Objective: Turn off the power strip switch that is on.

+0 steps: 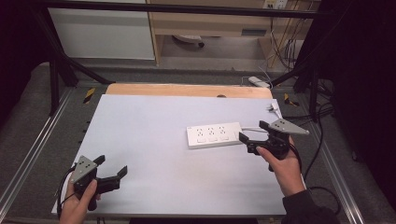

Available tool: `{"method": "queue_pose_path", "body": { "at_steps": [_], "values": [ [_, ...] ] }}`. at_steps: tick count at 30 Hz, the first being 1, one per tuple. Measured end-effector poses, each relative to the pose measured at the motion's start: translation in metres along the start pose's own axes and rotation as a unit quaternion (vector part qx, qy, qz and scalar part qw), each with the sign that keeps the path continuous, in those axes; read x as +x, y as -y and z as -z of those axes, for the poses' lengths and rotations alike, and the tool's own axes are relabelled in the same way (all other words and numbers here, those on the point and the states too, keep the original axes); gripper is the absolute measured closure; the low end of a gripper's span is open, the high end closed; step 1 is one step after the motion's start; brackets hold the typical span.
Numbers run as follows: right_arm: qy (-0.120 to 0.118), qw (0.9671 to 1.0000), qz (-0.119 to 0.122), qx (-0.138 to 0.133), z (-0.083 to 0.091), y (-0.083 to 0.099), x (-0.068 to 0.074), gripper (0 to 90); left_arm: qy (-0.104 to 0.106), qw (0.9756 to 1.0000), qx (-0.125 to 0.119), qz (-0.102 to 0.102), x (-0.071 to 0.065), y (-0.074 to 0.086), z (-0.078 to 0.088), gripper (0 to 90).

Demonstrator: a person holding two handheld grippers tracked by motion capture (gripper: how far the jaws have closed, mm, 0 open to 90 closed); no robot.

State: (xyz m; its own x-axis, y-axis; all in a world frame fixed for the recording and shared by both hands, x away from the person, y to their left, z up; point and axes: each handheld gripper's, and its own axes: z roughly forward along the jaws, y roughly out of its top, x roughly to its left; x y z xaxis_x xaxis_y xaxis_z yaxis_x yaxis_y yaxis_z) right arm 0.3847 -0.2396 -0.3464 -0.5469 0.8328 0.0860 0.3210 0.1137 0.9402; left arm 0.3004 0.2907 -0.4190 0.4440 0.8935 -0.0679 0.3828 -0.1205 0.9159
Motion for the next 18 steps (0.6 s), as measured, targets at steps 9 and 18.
{"method": "queue_pose_path", "body": {
  "at_steps": [9, 18],
  "values": [
    [-0.008, 0.9999, 0.01, 0.001, -0.011, -0.01, 0.007, 5.5, 0.001, 1.0, 0.001, 0.0, 0.0, 0.0, 0.0, 5.0],
    [-0.01, 0.9999, 0.014, 0.002, -0.018, -0.016, 0.01, 6.6, 0.002, 1.0, 0.0, 0.0, 0.0, 0.0, 0.0, 5.0]
  ]
}}
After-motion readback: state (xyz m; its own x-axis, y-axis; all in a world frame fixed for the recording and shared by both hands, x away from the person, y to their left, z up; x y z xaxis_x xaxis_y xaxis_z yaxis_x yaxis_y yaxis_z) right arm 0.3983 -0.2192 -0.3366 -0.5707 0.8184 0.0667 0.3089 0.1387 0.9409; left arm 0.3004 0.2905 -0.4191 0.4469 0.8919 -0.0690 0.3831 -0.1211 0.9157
